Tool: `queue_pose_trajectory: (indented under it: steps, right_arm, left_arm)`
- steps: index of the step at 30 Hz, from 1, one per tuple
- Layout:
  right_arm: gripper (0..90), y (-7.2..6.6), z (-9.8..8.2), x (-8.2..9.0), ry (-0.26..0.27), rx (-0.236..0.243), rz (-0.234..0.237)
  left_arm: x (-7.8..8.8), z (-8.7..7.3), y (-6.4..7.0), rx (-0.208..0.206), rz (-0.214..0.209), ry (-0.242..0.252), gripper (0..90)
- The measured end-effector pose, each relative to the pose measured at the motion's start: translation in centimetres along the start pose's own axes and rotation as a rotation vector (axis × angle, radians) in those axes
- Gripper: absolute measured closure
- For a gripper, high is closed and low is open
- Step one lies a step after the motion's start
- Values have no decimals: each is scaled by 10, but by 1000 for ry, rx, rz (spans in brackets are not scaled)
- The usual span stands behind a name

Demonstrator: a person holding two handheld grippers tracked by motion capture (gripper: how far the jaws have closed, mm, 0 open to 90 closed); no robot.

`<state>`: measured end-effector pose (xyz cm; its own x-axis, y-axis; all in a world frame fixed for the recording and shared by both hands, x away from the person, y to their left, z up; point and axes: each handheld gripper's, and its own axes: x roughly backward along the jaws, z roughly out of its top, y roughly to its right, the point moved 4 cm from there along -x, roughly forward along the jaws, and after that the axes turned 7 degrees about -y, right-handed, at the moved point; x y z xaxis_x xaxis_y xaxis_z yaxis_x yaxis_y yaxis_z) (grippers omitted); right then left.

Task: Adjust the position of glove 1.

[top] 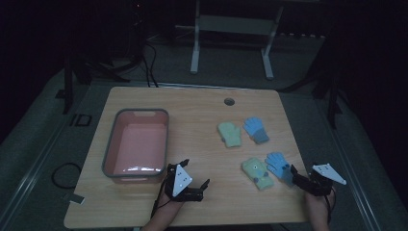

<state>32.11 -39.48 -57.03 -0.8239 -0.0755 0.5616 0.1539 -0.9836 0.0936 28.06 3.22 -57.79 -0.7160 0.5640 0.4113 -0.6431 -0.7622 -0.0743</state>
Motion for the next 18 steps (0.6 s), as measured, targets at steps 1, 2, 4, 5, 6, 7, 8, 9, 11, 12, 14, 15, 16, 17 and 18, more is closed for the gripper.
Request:
queue_pose_trajectory:
  steps: [1,2,4,5,6,7,8,9,11,12,14,15,16,17,18]
  right_arm:
    - [140,0,0,0,-6,-7,3]
    - [140,1,0,-1,-13,-11,0]
    - [142,1,0,-1,-20,-12,-8]
    - [142,1,-1,-1,-24,-17,-12]
    - [143,1,-1,-1,-24,-17,-12]
    - [143,2,-1,-2,-34,-35,-12]
    - [143,3,-1,-2,-38,-33,-7]
    - [143,2,-1,-2,-45,-33,-6]
    - [143,0,-1,-3,-59,-24,2]
    - [143,0,-1,-3,-59,-24,2]
    - [143,1,-2,-3,-68,-36,11]
    - [143,1,-2,-3,-68,-36,11]
    - [143,1,-2,-3,-73,-42,12]
    - [142,1,-1,-3,-78,-46,14]
    - [142,1,-1,-3,-78,-46,14]
  left_arm:
    - [0,0,0,6,-12,1,21]
    - [-1,0,0,19,-31,-3,20]
    - [-1,0,-1,24,-32,-7,15]
    - [-1,0,-1,24,-32,-7,15]
    - [-1,0,-2,37,-32,-6,15]
    - [-1,0,-3,42,-29,-7,15]
    - [-1,0,-3,47,-28,-6,15]
    - [-1,0,-3,48,-28,-7,15]
    - [-1,0,-2,42,-26,-8,16]
    - [-1,0,-2,39,-26,-7,16]
    - [-1,0,-1,29,-30,-6,16]
    - [-1,0,-1,29,-30,-6,16]
    - [-1,0,-1,29,-34,-7,16]
    - [-1,0,-1,30,-35,-6,16]
    - [-1,0,-1,30,-36,-4,16]
